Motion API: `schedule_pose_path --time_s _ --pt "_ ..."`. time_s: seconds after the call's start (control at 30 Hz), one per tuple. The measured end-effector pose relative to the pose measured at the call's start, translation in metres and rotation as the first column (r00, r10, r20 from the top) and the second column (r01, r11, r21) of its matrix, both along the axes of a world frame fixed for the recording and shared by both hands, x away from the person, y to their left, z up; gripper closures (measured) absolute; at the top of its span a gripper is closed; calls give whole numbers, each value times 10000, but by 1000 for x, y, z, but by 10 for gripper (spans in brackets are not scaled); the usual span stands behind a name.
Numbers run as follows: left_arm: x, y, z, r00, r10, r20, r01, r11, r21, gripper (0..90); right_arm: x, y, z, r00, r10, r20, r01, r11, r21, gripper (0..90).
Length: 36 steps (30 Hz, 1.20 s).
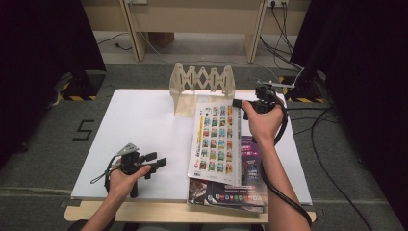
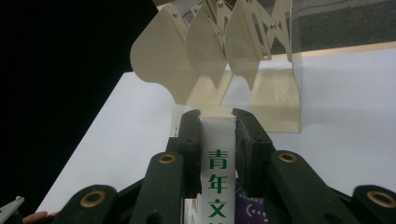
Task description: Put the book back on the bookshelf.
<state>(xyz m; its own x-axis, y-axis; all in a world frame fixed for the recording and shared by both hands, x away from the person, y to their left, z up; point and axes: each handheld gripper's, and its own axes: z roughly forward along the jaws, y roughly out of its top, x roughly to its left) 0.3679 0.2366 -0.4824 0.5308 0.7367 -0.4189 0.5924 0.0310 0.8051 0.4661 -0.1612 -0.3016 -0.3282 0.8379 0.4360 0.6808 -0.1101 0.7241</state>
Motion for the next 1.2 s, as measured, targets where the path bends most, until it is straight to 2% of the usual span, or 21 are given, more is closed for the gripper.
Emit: schedule_pose_path --time_s 0.4,0.83,1.0,1.2 --pt "1 0 -1 10000 -11 -34 11 10000 -20 363 3 6 13 9978 -396 526 401 9992 -81 745" --pt "-1 4 0 9999 123 -22 -124 9998 -164 365 9 8 21 9887 -1012 1110 1030 9946 -103 745" --pt "-2 5 -1 9998 171 -37 -171 9997 -163 366 12 12 27 9881 -837 1287 879 9958 -273 745" --pt "-4 6 -2 9998 202 -63 -203 9996 -178 367 19 16 32 9887 -807 1259 838 9963 -189 745"
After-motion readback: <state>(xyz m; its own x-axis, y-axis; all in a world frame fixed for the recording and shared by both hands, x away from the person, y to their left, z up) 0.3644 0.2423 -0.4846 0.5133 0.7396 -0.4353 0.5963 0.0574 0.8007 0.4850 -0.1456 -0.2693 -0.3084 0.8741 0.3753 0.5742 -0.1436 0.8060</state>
